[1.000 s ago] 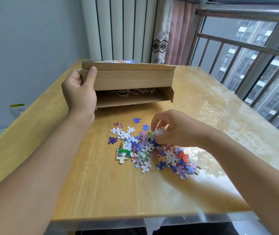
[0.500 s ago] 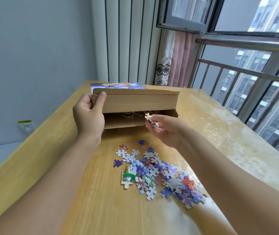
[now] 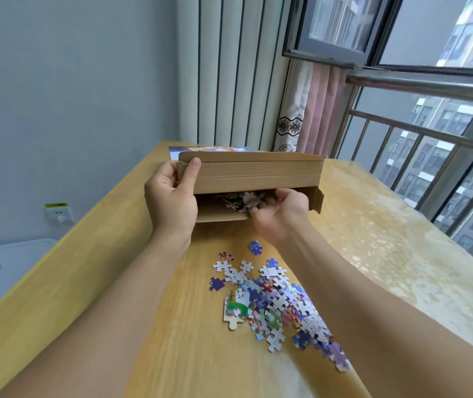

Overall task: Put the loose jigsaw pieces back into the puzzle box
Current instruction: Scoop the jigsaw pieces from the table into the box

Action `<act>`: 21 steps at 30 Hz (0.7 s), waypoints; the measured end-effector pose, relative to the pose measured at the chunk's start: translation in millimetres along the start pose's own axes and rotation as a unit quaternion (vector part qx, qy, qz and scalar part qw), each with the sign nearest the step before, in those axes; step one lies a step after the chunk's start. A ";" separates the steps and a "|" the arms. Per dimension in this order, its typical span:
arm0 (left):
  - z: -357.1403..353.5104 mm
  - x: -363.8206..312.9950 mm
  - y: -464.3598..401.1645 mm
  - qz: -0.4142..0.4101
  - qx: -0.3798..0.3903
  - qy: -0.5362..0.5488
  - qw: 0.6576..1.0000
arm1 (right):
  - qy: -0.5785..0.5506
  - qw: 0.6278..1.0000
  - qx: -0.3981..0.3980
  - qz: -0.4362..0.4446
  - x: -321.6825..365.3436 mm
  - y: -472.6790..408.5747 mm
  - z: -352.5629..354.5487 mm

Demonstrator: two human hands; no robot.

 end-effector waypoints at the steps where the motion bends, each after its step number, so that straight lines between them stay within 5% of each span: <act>1: 0.6 0.5 -0.9 0.000 -0.001 0.004 1.000 | -0.027 0.999 0.028 -0.009 1.8 1.6 -0.3; 4: 1.3 1.4 -2.3 0.004 -0.005 0.013 1.000 | -0.018 0.997 0.077 -0.021 17.0 6.9 0.3; 9: -0.2 -1.7 -2.3 0.001 -0.004 0.014 1.000 | 0.118 0.992 0.039 0.002 40.2 13.2 11.6; 16: 2.2 1.9 -4.3 0.001 -0.007 0.012 1.000 | 0.025 0.998 -0.008 0.051 44.1 5.9 11.4; 19: 2.4 -0.5 -2.5 0.001 -0.008 0.009 1.000 | 0.205 0.973 -0.050 0.095 48.4 5.4 18.1; 21: 1.8 -2.2 -2.2 0.004 -0.010 0.009 1.000 | 0.394 0.908 -0.023 0.141 52.5 12.2 24.5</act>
Point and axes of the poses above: each hand's wrist, its own y-axis away from the middle knuckle, its own z-axis out of the back of the hand, x = y × z, the point moved 4 cm from there along -y, towards the middle knuckle, and after that the axes turned 3 degrees about z, right-handed, at the moved point
